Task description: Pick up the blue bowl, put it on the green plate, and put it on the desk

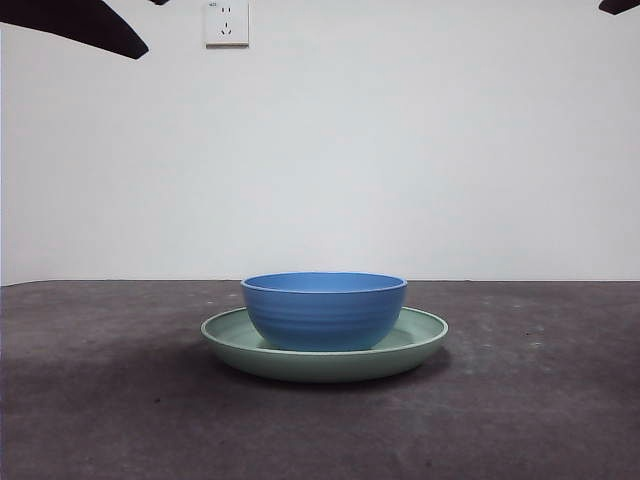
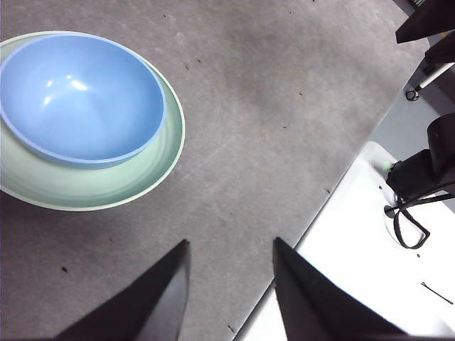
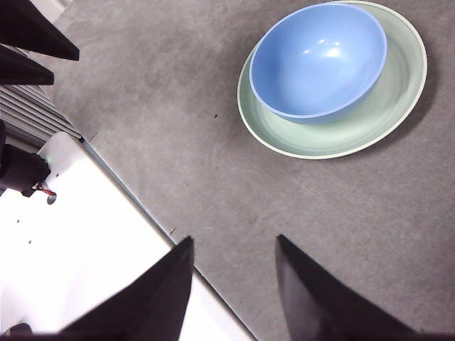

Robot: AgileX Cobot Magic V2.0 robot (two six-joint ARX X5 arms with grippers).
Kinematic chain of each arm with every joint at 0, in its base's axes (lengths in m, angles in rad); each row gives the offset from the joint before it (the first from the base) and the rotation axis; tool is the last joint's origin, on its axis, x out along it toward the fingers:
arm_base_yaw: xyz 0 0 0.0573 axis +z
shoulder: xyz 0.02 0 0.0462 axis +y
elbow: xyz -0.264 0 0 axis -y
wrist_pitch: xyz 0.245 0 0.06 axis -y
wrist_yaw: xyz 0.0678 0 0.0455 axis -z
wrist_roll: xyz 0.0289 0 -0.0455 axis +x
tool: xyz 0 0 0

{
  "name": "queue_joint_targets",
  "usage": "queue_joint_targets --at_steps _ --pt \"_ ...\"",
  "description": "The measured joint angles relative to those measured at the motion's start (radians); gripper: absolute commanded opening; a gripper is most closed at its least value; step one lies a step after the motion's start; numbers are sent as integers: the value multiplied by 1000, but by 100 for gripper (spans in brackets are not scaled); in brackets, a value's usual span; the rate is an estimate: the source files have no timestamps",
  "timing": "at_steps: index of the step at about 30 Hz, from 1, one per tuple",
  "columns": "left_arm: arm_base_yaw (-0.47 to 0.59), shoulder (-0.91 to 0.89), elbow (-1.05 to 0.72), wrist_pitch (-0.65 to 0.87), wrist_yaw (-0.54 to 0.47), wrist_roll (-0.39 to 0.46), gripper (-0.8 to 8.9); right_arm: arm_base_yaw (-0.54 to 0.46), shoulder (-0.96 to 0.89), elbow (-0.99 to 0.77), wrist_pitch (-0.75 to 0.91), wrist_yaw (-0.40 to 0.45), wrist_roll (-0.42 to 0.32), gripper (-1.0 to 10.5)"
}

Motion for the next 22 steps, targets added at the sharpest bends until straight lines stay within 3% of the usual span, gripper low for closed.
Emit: queue_joint_targets --at_steps 9,11,13,15,22 --pt "0 0 0 0 0 0 186 0 0 0 0 0 0 183" --pt "0 0 0 0 0 0 176 0 0 0 0 0 0 134" --pt "0 0 0 0 0 0 93 0 0 0 -2 0 -5 4" --pt "0 0 0 0 0 0 7 0 0 0 -2 1 -19 8" --pt "0 0 0 0 0 0 9 0 0 0 0 1 -39 8"
